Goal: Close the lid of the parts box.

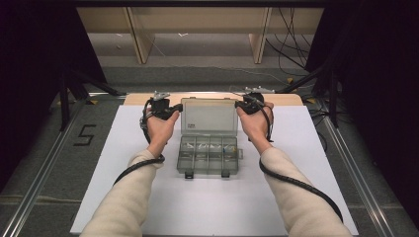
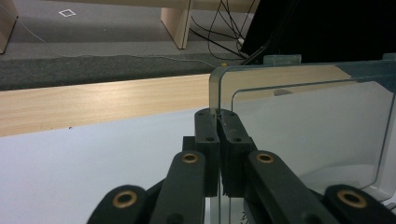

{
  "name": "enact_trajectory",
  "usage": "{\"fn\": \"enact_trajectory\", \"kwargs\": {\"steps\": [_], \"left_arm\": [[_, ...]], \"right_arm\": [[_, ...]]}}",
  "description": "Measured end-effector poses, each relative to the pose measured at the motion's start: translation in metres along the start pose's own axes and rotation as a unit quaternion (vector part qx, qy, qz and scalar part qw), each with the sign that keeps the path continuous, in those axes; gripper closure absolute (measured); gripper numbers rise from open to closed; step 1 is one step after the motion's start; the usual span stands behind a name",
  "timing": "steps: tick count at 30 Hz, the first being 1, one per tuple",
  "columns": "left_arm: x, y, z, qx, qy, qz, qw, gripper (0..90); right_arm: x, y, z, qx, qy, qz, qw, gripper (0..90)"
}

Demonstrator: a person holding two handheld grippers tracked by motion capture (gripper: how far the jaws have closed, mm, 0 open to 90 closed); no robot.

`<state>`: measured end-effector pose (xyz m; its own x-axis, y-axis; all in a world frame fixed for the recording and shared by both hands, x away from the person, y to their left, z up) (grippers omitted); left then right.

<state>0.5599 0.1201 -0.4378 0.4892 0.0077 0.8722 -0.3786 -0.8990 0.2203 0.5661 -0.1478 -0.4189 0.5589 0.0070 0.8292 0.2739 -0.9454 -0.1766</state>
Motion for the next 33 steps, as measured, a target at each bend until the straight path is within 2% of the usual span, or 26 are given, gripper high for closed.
{"fn": "enact_trajectory", "kwargs": {"steps": [1, 5, 7, 10, 13, 18, 23, 25, 26, 30, 33], "left_arm": [[0.0, 0.0, 0.0, -0.002, 0.001, 0.001, 1.0, 87.3], [0.0, -0.001, 0.0, -0.008, 0.001, 0.004, 1.0, 86.0], [0.002, 0.0, 0.0, -0.006, 0.013, 0.011, 0.9998, 83.9], [0.007, 0.0, 0.001, -0.007, 0.019, 0.015, 0.9997, 81.3], [0.01, -0.001, 0.004, -0.006, 0.009, 0.019, 0.9998, 80.2], [0.012, -0.003, 0.004, -0.003, 0.007, 0.015, 0.9999, 85.1], [0.012, 0.0, -0.001, -0.003, 0.013, 0.013, 0.9998, 86.4], [0.012, 0.002, -0.003, -0.004, 0.016, 0.017, 0.9997, 86.5], [0.012, 0.002, -0.003, -0.005, 0.016, 0.019, 0.9997, 86.5], [0.012, 0.004, -0.005, -0.009, 0.022, 0.026, 0.9994, 85.8], [0.011, 0.001, -0.003, -0.012, 0.023, 0.027, 0.9993, 82.9]], "right_arm": [[0.0, 0.001, 0.0, -0.003, 0.0, -0.006, 1.0, 86.3], [0.0, 0.0, -0.001, -0.001, 0.0, -0.003, 1.0, 86.9], [0.0, 0.0, -0.001, 0.001, 0.006, -0.007, 1.0, 87.0], [-0.001, -0.001, -0.004, 0.001, 0.002, -0.004, 1.0, 87.2], [0.0, -0.001, -0.004, 0.002, 0.007, -0.009, 0.9999, 87.1], [-0.001, -0.001, -0.005, 0.003, 0.008, -0.004, 1.0, 86.9], [0.0, 0.0, -0.006, 0.007, 0.006, -0.012, 0.9999, 85.4], [0.003, 0.001, -0.006, 0.008, 0.016, -0.021, 0.9996, 80.8], [0.004, 0.001, -0.007, 0.007, 0.008, -0.021, 0.9997, 80.5], [0.004, 0.002, -0.005, 0.003, 0.005, -0.03, 0.9995, 85.7], [0.003, 0.002, -0.005, 0.003, 0.006, -0.03, 0.9995, 86.2]]}}
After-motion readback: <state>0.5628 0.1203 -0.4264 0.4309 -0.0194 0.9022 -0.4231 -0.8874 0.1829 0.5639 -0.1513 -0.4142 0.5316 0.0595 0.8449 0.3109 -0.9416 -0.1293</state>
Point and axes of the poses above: each handheld gripper's, and its own axes: z roughly forward along the jaws, x roughly out of its top, y roughly to its right, the point moved 4 cm from there along z, roughly forward along the jaws, and after that the axes turned 1 degree about z, right-handed, at the moved point
